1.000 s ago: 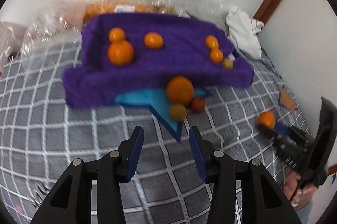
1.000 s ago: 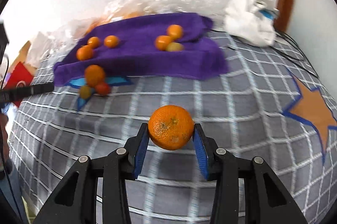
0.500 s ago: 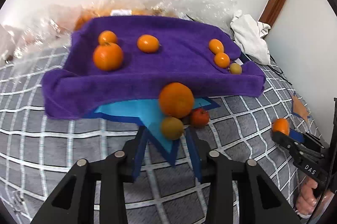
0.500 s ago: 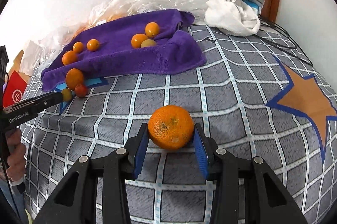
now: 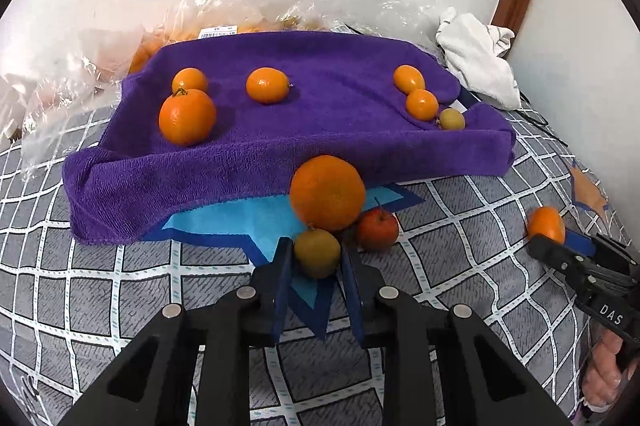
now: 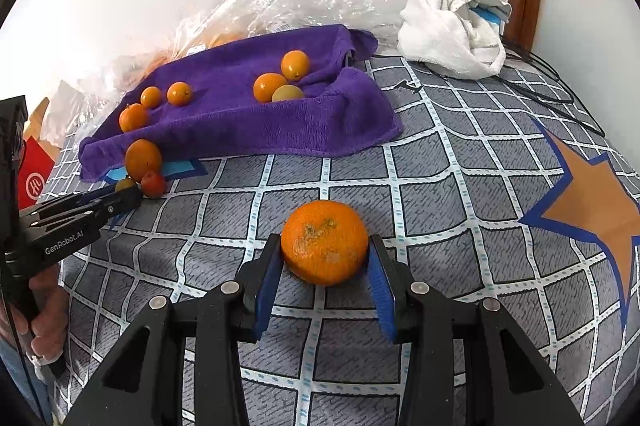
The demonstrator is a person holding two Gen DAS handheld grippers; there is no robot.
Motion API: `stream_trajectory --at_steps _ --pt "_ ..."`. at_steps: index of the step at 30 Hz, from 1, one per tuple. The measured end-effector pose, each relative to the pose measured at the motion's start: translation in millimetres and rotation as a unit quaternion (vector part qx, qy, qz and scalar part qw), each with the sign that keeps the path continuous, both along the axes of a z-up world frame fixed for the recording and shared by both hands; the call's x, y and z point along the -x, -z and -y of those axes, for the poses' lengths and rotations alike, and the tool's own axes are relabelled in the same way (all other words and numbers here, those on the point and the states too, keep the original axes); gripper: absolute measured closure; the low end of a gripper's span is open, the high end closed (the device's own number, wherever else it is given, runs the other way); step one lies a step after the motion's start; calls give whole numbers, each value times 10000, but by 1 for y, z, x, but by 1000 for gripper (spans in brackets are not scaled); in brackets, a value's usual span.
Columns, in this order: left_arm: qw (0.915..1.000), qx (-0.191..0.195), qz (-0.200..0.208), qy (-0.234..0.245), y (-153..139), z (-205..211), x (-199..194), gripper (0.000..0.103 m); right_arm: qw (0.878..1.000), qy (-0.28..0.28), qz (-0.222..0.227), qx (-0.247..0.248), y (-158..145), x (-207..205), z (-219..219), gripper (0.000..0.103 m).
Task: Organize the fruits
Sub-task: 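Grasp the yellow-green citrus by the blue mat with the left gripper, then carry the large orange and the yellow-green citrus over the purple towel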
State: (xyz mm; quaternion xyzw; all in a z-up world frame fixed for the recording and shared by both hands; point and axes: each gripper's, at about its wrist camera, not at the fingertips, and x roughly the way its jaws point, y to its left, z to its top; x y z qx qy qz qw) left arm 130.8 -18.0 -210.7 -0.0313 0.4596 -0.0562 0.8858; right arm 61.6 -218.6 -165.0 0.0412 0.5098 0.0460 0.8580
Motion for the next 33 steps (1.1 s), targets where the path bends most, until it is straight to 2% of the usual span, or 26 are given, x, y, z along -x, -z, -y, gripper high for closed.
stream_trajectory --at_steps 4,9,15,23,27,33 --pt "9995 299 0 -25 1 -8 0 80 10000 -6 -6 -8 0 0 0 61" --pt "9957 927 30 -67 2 -25 3 80 9999 17 -14 -167 0 -1 5 61" --pt "9890 1404 454 -52 -6 -37 17 80 10000 -9 47 -82 -1 1 1 61" --pt "9869 1351 880 -84 -19 -42 24 80 9997 -64 171 -185 -6 7 1 61" --pt "9861 1269 1068 -89 -25 -43 28 80 9995 134 143 -232 -7 9 7 61" --pt "9831 1348 1234 -70 -32 -44 34 80 9991 240 193 -274 -20 14 6 61"
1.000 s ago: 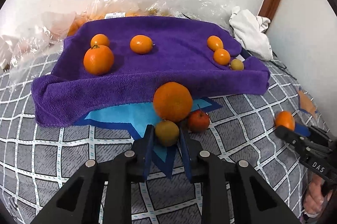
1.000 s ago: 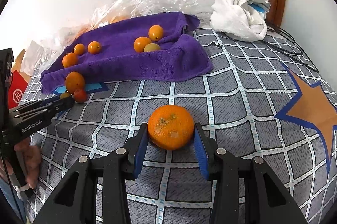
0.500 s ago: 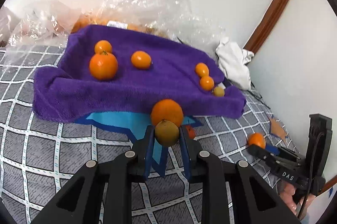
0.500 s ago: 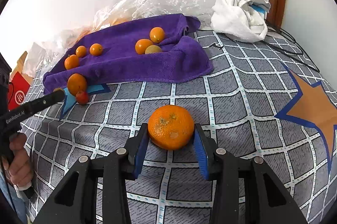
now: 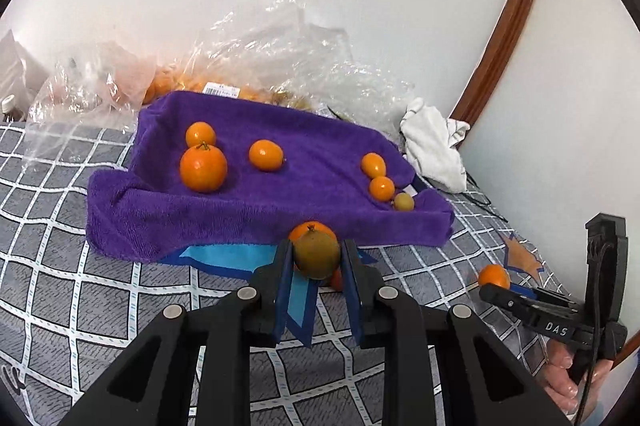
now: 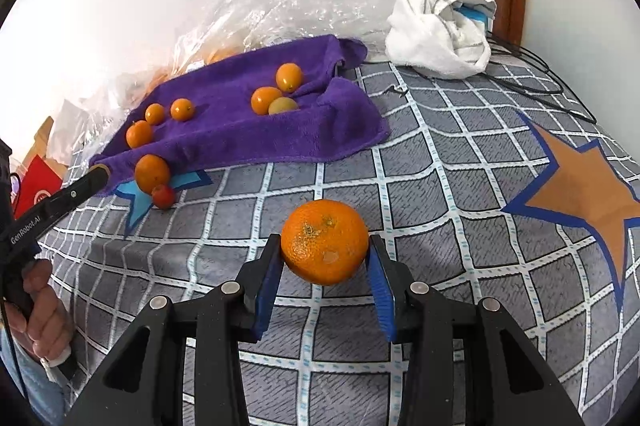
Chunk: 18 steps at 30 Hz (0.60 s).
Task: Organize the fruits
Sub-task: 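Carry the large orange and the yellow-green citrus over the purple towel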
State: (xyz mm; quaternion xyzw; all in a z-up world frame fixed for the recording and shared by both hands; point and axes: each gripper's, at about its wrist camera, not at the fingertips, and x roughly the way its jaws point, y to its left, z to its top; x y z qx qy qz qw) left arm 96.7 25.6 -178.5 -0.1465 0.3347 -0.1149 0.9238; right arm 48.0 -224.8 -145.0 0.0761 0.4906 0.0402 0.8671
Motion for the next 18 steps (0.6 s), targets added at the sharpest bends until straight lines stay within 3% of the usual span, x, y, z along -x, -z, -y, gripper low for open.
stream_trajectory --at_steps 7,13,18 --pt "9995 204 245 28 -12 -6 9 80 9994 -166 306 -84 -30 -4 -15 61" --pt "9987 461 189 -42 -27 -25 11 80 9980 -238 568 -173 -52 -14 -23 61" --pt "9989 266 349 -170 -61 -41 14 80 9962 -323 763 -249 -67 -27 -27 61"
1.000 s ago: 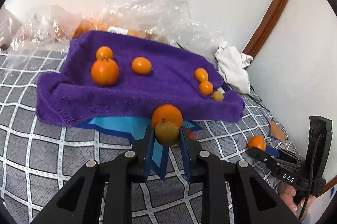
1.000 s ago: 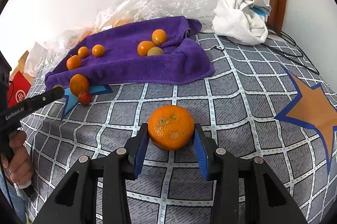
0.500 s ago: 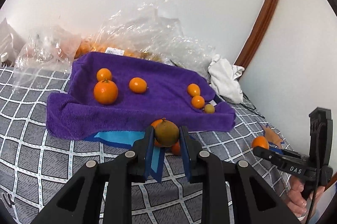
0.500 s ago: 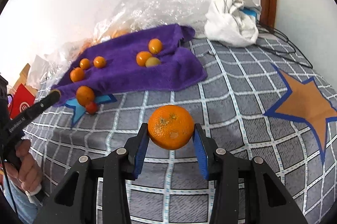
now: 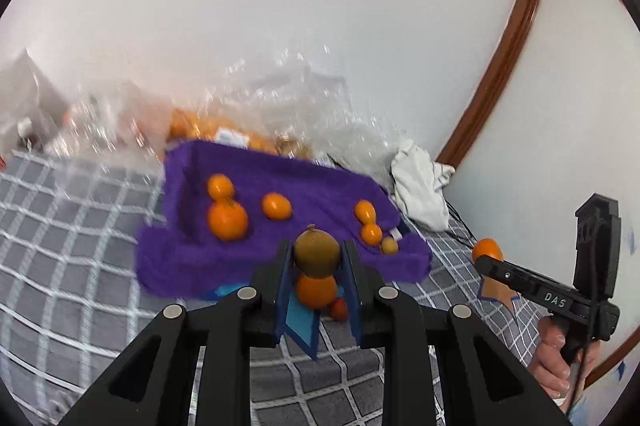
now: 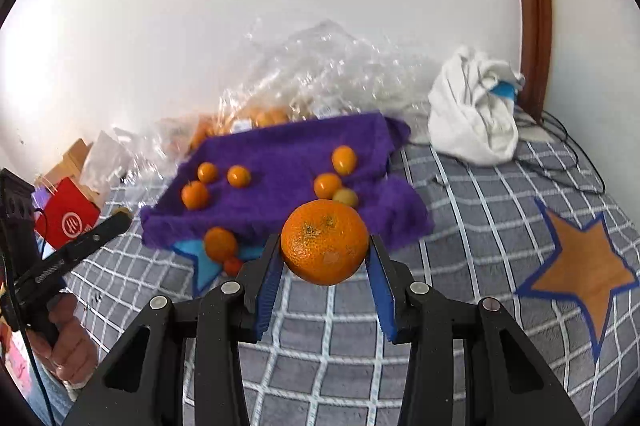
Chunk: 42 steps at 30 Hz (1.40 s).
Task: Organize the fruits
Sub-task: 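Carry the large orange and the yellow-green citrus over the purple towel, then open the right gripper onto the towel while the left gripper releases its citrus there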
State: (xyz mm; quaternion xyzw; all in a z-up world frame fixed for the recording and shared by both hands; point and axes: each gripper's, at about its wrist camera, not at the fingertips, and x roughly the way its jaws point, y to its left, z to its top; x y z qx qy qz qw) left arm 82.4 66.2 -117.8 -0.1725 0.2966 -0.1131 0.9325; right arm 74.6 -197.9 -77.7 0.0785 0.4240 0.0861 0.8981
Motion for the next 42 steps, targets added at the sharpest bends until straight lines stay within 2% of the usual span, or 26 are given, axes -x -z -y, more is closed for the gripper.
stream_trajectory --at_steps 4,10,16,22,28,31,35,42 --pt "9998 96 -96 -128 -15 -11 -10 80 9999 -54 50 -129 -4 -19 -5 61" --pt "9988 -151 -207 -417 -26 -20 -34 80 9995 -256 142 -112 -10 -47 -21 61" --pt "9977 -165 -355 -548 -29 -20 -63 80 9989 -428 78 -166 -5 -73 -32 61" --pt "9970 -68 -614 -476 -12 -12 -91 80 9966 -660 -382 -322 30 -101 -47 61" --pt "9946 -201 -993 -213 16 2 -111 80 9935 -807 -783 -172 65 -110 -59 61" --pt "9924 -247 -1205 -57 32 11 -119 80 9925 -818 -891 -174 76 -112 -61 61" --pt "9904 -82 -1369 149 50 17 -125 80 9917 -808 -974 -212 84 -114 -60 61" --pt "9886 -139 -1489 196 64 22 -128 80 9916 -728 -996 -381 94 -116 -62 61"
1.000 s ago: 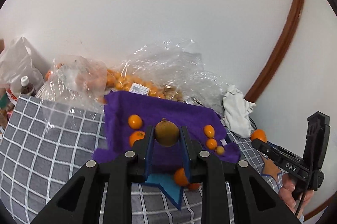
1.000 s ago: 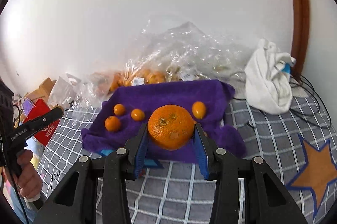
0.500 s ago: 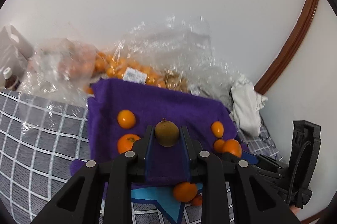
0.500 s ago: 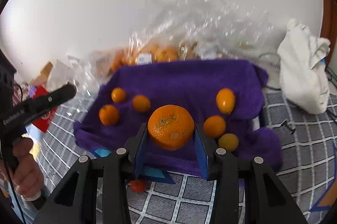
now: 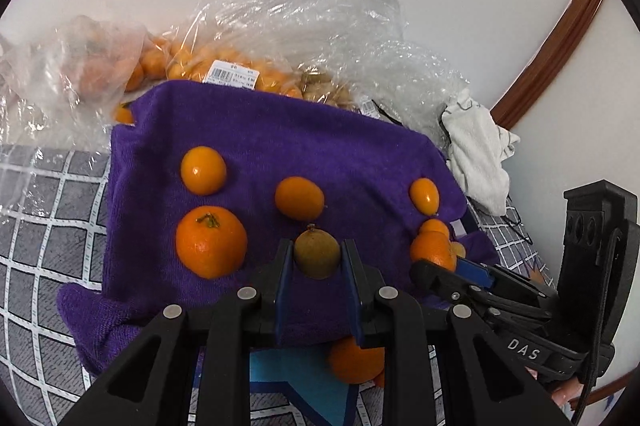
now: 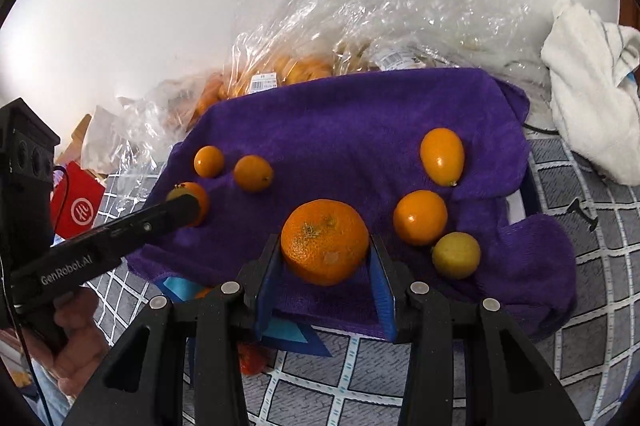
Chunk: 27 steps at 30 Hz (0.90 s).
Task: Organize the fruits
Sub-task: 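Open the right gripper onto the towel while the left gripper releases its citrus there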
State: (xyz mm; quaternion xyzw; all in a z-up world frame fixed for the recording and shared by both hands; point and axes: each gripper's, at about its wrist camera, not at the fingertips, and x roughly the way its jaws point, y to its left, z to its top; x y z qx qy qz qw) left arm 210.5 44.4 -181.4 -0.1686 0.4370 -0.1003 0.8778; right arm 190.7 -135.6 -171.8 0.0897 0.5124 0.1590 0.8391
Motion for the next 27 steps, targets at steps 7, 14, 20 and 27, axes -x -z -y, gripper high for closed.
stream_trajectory --at_steps 7,14,20,27 --pt "9997 -179 -146 -29 12 1 -3 80 9974 -127 241 671 4 5 -16 61" --pt "9992 -302 -238 -59 18 1 -5 80 9965 -151 293 768 4 6 -16 60" --pt "9981 -584 -184 -25 21 5 -5 80 9965 -162 308 766 3 8 -15 60" --pt "9965 -834 -87 -17 23 7 -5 80 9981 15 244 573 -1 8 0 57"
